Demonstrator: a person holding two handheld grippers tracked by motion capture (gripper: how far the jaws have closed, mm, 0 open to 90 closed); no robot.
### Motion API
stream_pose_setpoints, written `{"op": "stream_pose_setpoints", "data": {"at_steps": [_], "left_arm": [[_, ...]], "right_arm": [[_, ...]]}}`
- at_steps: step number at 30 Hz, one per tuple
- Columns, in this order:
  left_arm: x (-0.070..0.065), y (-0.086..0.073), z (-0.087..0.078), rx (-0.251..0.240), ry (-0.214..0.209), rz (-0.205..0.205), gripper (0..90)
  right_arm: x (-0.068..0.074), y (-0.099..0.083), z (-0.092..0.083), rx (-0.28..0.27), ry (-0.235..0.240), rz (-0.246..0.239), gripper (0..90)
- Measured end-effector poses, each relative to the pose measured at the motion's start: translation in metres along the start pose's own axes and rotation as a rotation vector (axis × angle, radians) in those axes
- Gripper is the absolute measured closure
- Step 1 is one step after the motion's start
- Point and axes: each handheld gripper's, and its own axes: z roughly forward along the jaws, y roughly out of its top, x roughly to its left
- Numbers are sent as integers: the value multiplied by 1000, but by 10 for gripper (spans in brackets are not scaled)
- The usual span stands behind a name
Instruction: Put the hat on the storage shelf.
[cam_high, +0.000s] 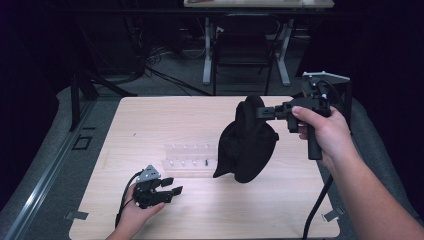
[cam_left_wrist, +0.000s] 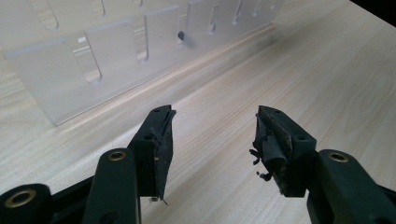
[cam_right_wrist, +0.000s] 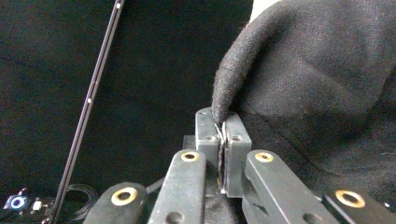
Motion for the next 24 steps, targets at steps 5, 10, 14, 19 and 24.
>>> {"op": "stream_pose_setpoints", "data": {"at_steps": [5,10,14,19,24], "left_arm": [[2,0,-1,-1,0,-3,469],[1,0,-1,-3,1,-1,469],[1,0,-2,-4,1,0,469],[2,0,-2,-3,1,7,469],[1,0,-1,-3,1,12,469]], "right_arm": [[1,9,11,-1,-3,-5,882],[0,17,22,-1,-10,-5,882],[-2,22,30,-1,-20,-7,882],[-8,30,39,-2,-22,1,881],[-14,36,48,10,-21,5,881]]}}
